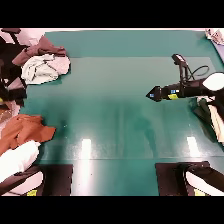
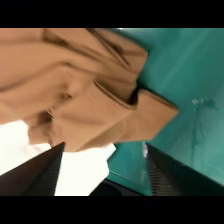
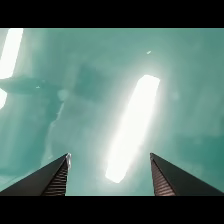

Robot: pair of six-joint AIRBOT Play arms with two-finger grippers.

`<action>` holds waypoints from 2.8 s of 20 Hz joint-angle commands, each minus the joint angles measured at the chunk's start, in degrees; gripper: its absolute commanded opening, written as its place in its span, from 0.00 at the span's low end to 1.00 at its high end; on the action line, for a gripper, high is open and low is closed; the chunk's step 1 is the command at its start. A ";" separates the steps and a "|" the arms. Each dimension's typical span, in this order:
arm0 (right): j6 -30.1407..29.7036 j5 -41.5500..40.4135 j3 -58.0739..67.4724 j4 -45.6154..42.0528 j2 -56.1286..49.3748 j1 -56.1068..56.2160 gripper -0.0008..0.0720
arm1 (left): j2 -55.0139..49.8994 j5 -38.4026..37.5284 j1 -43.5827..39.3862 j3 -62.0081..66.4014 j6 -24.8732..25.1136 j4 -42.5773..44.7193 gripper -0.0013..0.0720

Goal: Fold the shirts.

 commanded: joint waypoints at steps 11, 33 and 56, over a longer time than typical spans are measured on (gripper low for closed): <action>-4.87 7.34 2.54 9.75 -6.36 1.90 0.79 | -2.38 17.40 3.96 -19.85 1.09 3.89 0.97; 0.76 -0.48 2.54 9.81 -5.14 -6.29 0.79 | 2.64 19.56 0.46 2.29 7.56 -43.87 0.05; -0.52 -2.29 -2.29 17.09 10.56 -35.52 0.79 | -29.97 37.42 -37.40 30.01 -0.04 -56.35 0.05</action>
